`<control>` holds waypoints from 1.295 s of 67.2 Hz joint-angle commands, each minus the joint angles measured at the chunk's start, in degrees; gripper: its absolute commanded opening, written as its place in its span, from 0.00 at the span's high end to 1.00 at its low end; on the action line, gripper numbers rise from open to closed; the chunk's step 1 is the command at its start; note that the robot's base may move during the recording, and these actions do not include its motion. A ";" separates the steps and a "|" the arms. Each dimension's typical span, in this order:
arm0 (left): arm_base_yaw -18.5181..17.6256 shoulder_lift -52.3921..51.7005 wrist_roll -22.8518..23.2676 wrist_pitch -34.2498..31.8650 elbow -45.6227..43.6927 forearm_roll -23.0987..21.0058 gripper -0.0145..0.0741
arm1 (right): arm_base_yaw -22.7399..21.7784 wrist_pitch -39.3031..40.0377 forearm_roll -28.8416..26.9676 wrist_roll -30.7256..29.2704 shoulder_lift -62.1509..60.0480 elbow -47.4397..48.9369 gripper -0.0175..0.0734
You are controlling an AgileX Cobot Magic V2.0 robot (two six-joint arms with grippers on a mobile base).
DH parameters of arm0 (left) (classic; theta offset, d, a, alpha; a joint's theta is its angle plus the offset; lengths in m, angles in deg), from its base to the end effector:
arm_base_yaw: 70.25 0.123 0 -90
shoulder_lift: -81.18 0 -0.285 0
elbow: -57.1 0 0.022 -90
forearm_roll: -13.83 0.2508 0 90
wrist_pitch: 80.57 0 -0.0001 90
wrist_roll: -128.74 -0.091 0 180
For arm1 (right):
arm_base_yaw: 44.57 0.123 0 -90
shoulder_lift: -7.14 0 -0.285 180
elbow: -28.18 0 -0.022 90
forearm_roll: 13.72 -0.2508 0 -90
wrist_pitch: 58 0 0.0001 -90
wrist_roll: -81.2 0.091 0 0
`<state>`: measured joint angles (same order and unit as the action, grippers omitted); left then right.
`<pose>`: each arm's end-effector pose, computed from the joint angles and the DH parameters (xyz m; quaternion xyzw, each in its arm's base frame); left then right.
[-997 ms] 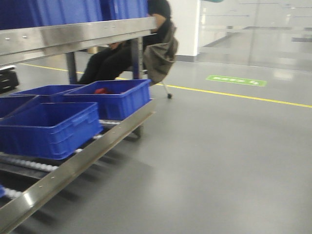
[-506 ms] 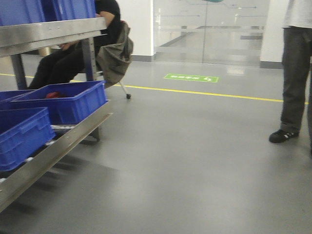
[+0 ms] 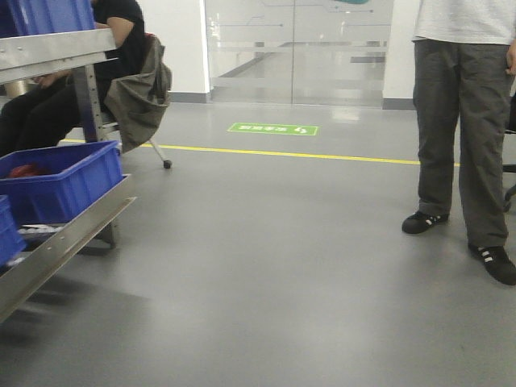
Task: Fetch blue bin and place on conveyor start
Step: 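Hold the bin in both grippers while the base turns away from the rack, then hold the bin in both grippers while driving to the red-framed conveyor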
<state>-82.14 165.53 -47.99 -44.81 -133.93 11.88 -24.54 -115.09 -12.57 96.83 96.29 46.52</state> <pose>0.2852 -0.0619 0.4699 0.0557 0.8125 -0.0925 0.5729 0.2797 0.1003 0.4552 -0.0357 0.8977 0.1250 0.4211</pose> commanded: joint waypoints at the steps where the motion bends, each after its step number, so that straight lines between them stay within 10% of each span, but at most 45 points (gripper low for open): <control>1: 0.22 -0.80 0.73 -4.26 -0.69 0.11 0.96 | -0.51 -0.25 2.79 -1.58 -0.97 0.31 0.98; 87: 0.22 -0.80 0.73 -4.26 -0.69 0.11 0.96 | -0.51 -0.25 2.79 -1.58 -0.97 0.31 0.98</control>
<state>-82.14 165.53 -47.99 -44.81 -133.93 11.88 -24.54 -115.09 -12.70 96.83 96.16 46.52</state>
